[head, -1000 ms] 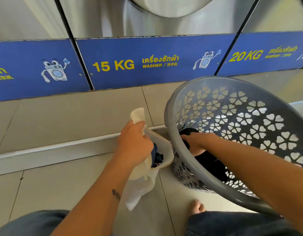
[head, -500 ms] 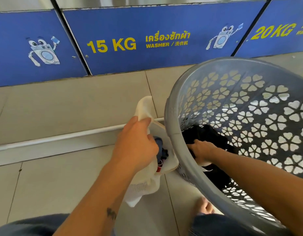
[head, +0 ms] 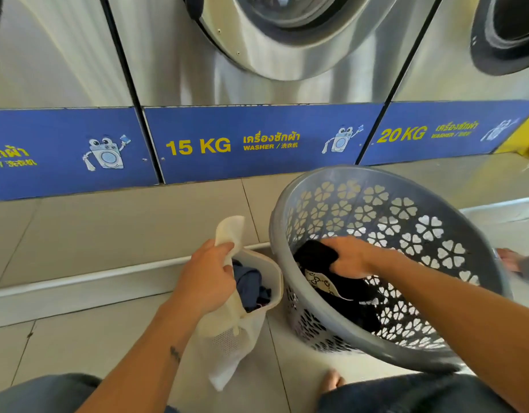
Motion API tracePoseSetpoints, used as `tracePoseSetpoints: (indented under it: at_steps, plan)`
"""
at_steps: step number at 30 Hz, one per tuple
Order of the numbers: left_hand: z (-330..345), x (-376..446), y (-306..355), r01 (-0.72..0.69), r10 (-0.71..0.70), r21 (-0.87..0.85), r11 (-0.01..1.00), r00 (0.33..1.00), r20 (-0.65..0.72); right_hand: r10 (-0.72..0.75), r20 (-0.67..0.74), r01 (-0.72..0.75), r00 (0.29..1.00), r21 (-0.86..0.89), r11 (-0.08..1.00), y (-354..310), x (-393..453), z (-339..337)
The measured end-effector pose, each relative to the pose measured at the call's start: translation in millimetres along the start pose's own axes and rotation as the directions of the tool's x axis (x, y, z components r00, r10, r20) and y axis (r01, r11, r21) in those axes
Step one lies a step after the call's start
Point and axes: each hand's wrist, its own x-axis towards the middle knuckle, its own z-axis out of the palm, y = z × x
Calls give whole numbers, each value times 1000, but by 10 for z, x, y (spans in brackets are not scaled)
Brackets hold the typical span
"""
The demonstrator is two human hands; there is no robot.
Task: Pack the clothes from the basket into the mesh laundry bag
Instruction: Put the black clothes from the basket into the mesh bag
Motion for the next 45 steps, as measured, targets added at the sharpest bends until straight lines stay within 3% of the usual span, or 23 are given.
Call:
tracePoseSetpoints:
  at_steps: [3, 6, 11, 16, 21, 24, 26, 29, 32, 34, 36, 38, 42, 45]
  plan:
    - [-74, -179, -26, 22, -25, -60, 998, 999, -47, -49, -221, 82, 974, 139, 987, -148, -369, -164]
    - [-174, -326, -74, 31, -65, -187, 982, 982, -178, -54, -447, 173, 893, 228, 958, -433, -733, -318]
    - [-432, -589, -48, -19, -104, -405, 914, 954, -280, -156, -705, 243, 691, 23, 970, -1057, -1219, -346]
    - [-666, -687, -17, -98, -100, -462, 881, 918, -385, -199, -703, 130, 683, -152, 980, -1468, -1331, -133]
    - [-750, -738, -41, -107, -112, -488, 866, 911, -398, -226, -585, 83, 779, -261, 962, -1444, -1254, 82]
    - [-751, -749, -7, -100, -118, -494, 864, 913, -391, -227, -583, 85, 780, -261, 962, -1372, -1212, 77]
    - [-767, -736, 21, -107, -123, -507, 855, 909, -399, -188, -660, 126, 728, -141, 982, -1336, -1196, 30]
    - [-832, -716, 74, -123, -146, -547, 828, 894, -423, -77, -805, 210, 589, 61, 976, -1331, -1243, -72]
    - [-912, -693, 109, -158, -171, -620, 769, 883, -438, 6, -895, 411, 446, 210, 887, -1512, -1401, -166]
    - [-972, -688, 148, -189, -175, -662, 725, 879, -443, -23, -928, 561, 371, 205, 802, -1743, -1497, -150]
    - [-1013, -670, 197, -225, -172, -701, 676, 878, -448, -117, -906, 629, 406, 184, 755, -1932, -1462, 5]
    - [-1016, -656, 239, -236, -174, -742, 627, 886, -430, -207, -814, 622, 542, 223, 751, -2050, -1355, 202]
    - [-940, -655, 260, -200, -172, -740, 642, 904, -393, -314, -680, 599, 662, 229, 767, -2009, -1079, 417]
    - [-869, -684, 293, -198, -126, -713, 673, 918, -375, -425, -538, 513, 728, 16, 858, -1919, -922, 502]
